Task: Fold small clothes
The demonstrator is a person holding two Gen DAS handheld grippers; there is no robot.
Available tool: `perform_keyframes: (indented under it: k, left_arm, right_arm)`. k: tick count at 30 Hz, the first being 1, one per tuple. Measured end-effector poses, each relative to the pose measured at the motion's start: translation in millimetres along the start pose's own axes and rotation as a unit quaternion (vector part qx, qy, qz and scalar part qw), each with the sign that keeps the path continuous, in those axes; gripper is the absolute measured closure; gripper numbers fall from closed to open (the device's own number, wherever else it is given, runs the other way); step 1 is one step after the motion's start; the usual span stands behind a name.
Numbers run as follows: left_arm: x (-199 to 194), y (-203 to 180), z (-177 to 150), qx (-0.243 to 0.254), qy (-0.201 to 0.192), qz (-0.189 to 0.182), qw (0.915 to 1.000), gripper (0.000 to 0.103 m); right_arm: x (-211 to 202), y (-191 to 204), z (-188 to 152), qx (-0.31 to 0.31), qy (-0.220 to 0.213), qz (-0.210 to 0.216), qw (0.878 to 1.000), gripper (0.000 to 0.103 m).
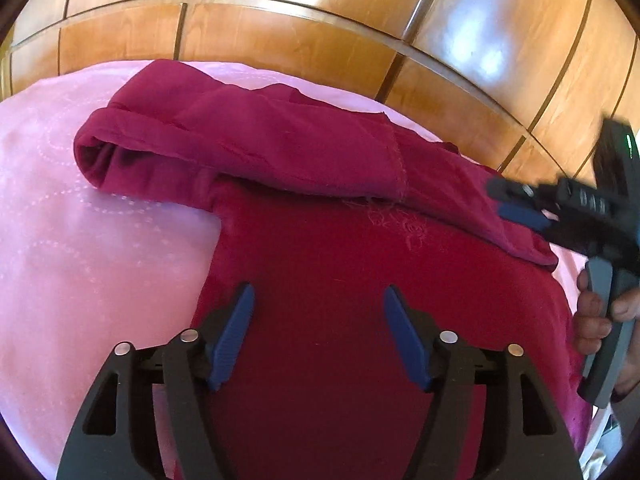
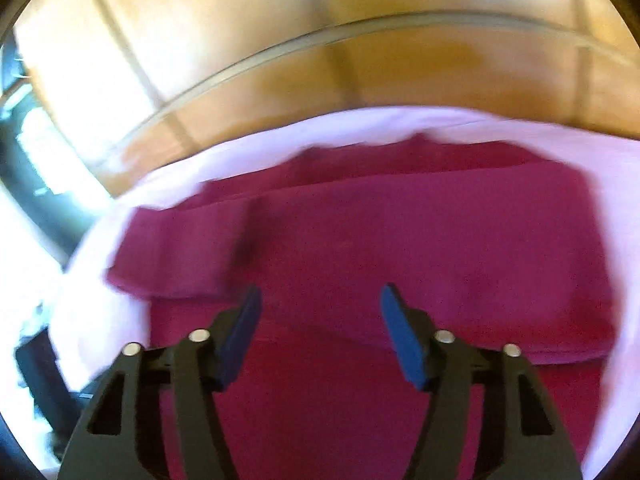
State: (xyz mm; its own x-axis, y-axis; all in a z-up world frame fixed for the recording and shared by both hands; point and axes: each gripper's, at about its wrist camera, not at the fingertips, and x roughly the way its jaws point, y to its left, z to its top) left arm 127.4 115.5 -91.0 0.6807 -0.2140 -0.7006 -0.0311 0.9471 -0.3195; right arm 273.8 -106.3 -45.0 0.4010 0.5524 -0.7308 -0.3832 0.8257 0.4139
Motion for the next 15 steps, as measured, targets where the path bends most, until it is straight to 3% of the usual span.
perform_keyframes:
  k: [2,6,9,10,11,15]
  left_arm:
    - [0.6,-1.4,-0.4,0.004,0.0,-0.001,1.0,0.033]
    - [0.5,-1.6,-2.7,0.003,-0.001,-0.011,0.9999,0.03]
    - [2.5,-0.1,-2.6,-0.002,-0.002,-0.023,0.9997,0.027]
    - [2.7,0.4,-2.9,-0.003,-0.002,-0.025,0.9997,0.027]
    - [2.6,0.8,-3.5,-0.003,-0.003,-0.026,0.9997,0.027]
    - [1.9,0.6,-4.4,-0.004,-0.003,-0.028,0.9996,0.027]
  right_arm:
    - [21.0,16.0,6.3,0.002,0.023,0.029,0.999,0.051]
    - [61.3,29.0,17.0,0.017,0.06,0.037,0.997,0.054]
    - [82.3,37.7,24.3,0.008,0.071,0.016,0.997,0.071]
    - [84.0,41.0,26.6,0.0,0.072,0.008,0.997,0.083]
    - [83.2,44.4,29.0,-0.008,0.07,0.001,0.998,0.095]
    - [34.2,63.3,46.2,-0.042,0.0,-0.006,0.999,0.098]
